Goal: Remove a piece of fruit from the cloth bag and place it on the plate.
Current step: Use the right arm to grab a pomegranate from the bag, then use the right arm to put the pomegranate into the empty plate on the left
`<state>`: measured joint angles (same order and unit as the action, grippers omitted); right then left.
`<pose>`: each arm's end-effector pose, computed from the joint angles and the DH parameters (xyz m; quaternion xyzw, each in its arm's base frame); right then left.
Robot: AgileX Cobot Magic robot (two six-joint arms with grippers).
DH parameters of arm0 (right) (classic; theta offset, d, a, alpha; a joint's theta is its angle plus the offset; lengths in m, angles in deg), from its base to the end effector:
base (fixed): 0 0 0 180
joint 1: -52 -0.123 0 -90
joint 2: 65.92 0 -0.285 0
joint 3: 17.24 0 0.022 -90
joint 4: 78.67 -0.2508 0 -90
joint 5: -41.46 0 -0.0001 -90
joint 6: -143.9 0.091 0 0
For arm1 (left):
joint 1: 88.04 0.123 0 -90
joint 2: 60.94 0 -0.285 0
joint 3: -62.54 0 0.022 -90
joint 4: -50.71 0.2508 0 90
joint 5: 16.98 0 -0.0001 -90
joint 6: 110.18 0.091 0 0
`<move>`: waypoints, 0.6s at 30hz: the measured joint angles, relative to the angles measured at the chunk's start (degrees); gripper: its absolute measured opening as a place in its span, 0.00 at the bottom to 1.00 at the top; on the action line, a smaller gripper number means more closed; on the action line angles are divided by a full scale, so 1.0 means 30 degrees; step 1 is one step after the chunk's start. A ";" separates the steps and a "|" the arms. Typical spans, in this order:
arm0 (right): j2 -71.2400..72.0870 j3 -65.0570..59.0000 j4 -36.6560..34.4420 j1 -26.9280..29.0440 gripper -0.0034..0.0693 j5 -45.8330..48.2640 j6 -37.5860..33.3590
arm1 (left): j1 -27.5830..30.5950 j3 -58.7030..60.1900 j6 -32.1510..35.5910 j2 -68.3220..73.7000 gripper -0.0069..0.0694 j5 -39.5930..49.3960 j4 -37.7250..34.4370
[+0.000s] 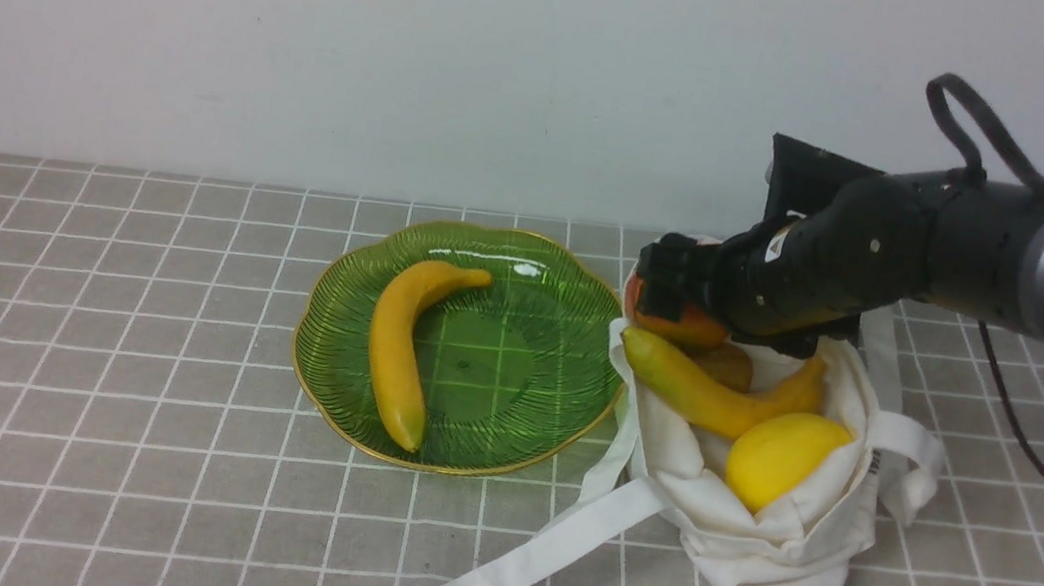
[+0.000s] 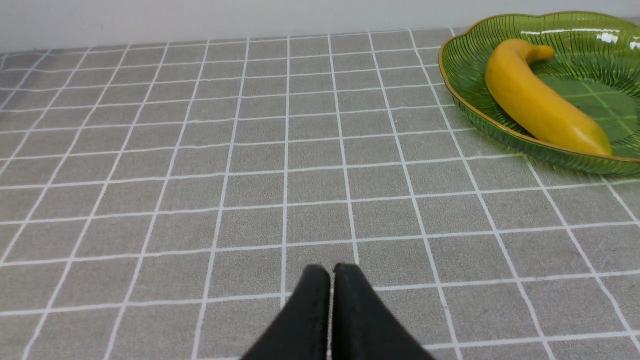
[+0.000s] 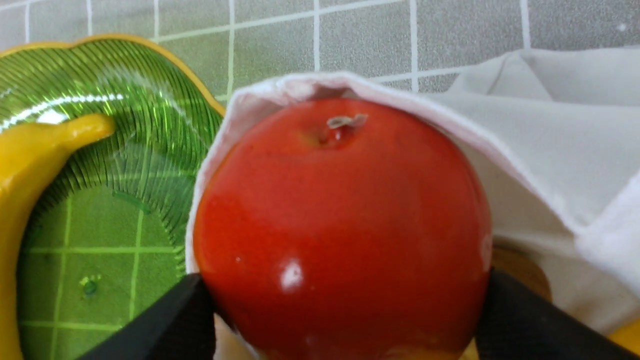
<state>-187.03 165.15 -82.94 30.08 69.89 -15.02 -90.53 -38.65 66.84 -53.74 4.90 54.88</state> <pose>0.3950 0.1624 0.1894 0.0194 0.9587 0.1280 0.2533 0.0525 0.0002 0.1702 0.0159 0.8080 0.0027 0.5890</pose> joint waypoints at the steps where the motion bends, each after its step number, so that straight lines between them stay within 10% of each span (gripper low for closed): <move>1: 0.0000 0.0000 0.0068 0.0000 0.89 0.0096 -0.0005 | 0.0000 0.0000 0.0000 0.0000 0.08 0.0000 0.0000; 18: 0.5391 0.0223 0.0682 -0.0563 0.89 0.6046 -0.0399 | 0.0000 0.0000 0.0000 0.0000 0.08 0.0000 0.0000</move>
<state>-170.86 165.81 -80.89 28.39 88.03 -16.22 -90.53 -38.65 66.84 -53.74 4.90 54.88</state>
